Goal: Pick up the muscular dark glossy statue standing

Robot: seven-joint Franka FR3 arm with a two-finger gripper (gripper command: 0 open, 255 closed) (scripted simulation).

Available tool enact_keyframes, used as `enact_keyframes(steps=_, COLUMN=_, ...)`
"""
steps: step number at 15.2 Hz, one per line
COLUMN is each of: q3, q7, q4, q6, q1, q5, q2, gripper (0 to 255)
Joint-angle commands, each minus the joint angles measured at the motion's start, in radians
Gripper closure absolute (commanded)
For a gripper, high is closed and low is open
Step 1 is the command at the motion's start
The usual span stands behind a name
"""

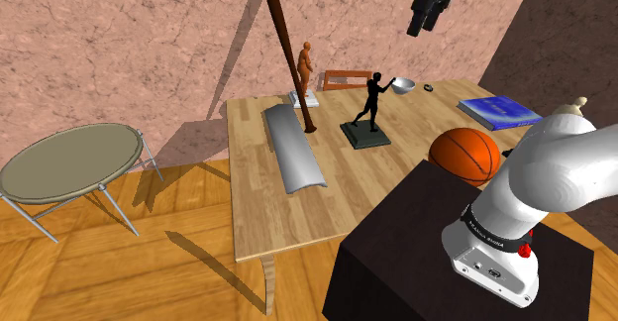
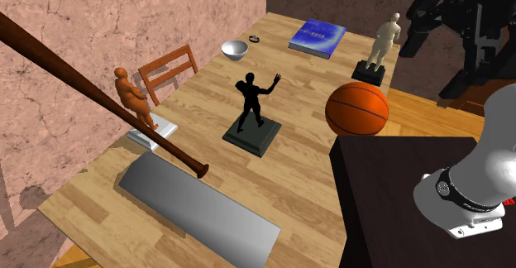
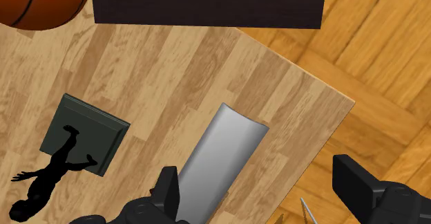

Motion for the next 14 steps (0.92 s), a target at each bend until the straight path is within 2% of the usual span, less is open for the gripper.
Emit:
enact_keyframes(steps=1, q3=0.000, q7=0.000, q4=0.000, q6=0.000, q1=0.000, q5=0.000, q2=0.000, gripper=0)
enact_keyframes(steps=8, q3=-0.057, q7=-0.009, q4=-0.042, q6=0.180, q1=-0.050, q5=-0.044, q2=0.152, gripper=0)
enact_keyframes(steps=14, q3=-0.109, q7=-0.014, q4=-0.037, q6=0.324, q1=-0.089, q5=-0.070, q2=0.312, gripper=0)
